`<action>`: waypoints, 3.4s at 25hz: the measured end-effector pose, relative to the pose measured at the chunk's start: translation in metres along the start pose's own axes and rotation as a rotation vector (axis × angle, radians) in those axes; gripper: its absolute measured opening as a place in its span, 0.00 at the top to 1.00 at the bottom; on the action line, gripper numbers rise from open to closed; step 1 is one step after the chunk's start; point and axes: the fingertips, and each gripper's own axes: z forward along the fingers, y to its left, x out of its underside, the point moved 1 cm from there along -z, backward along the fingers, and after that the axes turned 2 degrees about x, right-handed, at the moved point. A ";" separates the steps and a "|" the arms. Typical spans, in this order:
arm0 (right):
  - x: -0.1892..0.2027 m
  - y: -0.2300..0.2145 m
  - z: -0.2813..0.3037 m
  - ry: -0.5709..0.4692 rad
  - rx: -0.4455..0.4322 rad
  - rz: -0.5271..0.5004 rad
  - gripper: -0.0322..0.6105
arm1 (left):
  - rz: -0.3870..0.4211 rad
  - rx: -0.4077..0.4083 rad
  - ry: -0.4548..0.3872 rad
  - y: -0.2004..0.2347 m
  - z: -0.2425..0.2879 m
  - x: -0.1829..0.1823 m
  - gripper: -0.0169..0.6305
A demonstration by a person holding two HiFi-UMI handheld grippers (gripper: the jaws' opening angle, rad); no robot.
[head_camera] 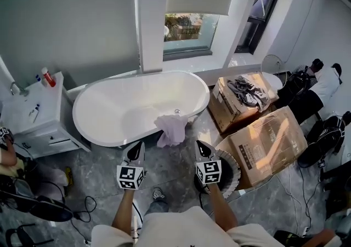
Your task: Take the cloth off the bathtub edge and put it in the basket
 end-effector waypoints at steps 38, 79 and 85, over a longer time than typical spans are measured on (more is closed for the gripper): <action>-0.025 -0.024 0.159 0.001 0.090 0.041 0.94 | 0.029 0.094 0.026 0.111 0.139 -0.011 0.97; -0.089 -0.188 0.425 -0.011 -0.088 0.025 0.94 | 0.054 -0.040 0.043 0.165 0.420 -0.064 0.97; -0.081 -0.204 0.453 0.002 -0.116 0.032 0.94 | 0.033 -0.076 0.069 0.172 0.443 -0.053 0.97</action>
